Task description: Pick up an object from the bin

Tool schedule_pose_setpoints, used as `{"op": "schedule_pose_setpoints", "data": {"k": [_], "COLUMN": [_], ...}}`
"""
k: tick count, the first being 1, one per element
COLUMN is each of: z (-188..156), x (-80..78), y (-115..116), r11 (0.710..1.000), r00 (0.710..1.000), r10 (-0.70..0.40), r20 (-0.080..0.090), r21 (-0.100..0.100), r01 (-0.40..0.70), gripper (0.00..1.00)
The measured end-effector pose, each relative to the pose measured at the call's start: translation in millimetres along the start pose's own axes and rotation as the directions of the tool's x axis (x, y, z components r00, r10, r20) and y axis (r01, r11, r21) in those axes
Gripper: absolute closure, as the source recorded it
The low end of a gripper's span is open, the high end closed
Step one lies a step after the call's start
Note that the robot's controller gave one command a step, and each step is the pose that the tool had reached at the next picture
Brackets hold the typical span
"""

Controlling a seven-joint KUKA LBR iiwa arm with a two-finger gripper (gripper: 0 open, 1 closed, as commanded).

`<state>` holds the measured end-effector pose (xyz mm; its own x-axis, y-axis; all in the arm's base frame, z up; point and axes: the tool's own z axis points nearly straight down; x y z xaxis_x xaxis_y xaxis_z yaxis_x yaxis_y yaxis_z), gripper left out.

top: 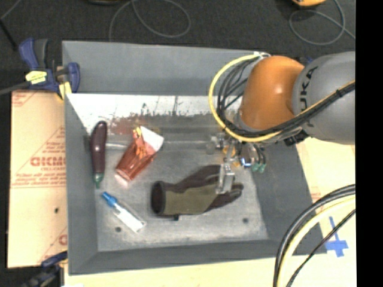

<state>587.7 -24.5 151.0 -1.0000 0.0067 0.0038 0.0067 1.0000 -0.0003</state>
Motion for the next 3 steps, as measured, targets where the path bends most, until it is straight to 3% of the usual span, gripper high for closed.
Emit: {"op": "schedule_pose_setpoints", "data": {"k": [1,2,3], "z": [-5,76,76], "x": [-1.5,-11.6,-11.6], "y": [0,1,1], "r11": [1.0,0.981,0.981], "r00": [1.0,0.981,0.981], "r10": [0.0,-0.193,-0.193], "r20": [0.008,0.01,0.01], "r21": [0.0,0.001,0.001], "r01": [0.0,0.193,0.193], "gripper": [0.0,1.0,1.0]}}
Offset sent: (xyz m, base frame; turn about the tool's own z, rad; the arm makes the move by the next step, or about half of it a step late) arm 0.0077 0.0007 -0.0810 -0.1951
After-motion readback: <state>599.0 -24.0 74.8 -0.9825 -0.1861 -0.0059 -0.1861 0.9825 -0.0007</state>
